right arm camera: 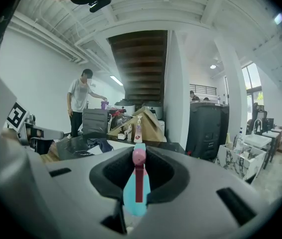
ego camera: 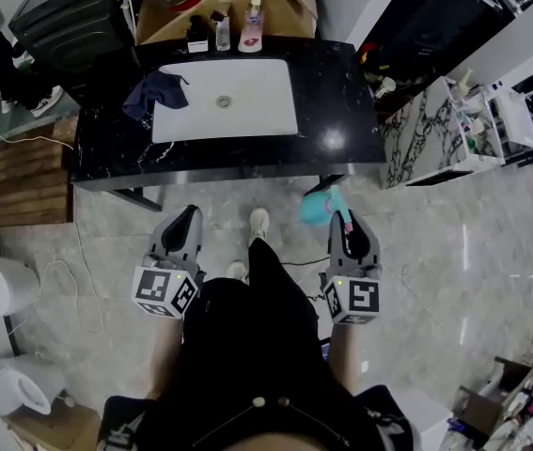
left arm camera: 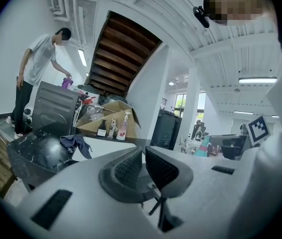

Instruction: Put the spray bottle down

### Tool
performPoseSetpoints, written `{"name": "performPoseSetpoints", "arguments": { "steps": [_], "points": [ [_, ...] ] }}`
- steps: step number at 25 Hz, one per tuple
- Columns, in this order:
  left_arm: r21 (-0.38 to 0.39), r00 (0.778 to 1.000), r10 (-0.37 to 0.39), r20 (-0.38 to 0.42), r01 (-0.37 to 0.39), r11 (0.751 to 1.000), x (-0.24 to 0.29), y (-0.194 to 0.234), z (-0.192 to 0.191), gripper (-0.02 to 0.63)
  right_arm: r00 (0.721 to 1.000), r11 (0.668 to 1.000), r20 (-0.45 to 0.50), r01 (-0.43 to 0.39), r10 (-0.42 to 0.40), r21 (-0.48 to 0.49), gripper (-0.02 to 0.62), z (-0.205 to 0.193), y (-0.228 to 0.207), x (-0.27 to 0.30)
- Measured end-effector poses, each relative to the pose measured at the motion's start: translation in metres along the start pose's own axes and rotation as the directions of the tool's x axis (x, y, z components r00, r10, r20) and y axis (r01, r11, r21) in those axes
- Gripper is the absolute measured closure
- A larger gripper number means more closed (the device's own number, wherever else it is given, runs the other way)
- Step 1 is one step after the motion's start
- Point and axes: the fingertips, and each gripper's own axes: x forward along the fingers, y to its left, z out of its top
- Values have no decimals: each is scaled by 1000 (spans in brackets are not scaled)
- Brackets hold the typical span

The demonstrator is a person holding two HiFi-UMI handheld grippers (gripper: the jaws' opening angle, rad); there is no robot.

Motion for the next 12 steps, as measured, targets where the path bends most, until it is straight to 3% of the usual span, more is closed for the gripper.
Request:
{"name": "performPoseSetpoints", "arguments": {
  "steps": [12],
  "points": [
    [1, 1000, 24, -12, -24, 1000, 132, 31, 35, 581, 998, 998, 32, -56, 56, -13, 528, 46, -71, 152]
  ]
}}
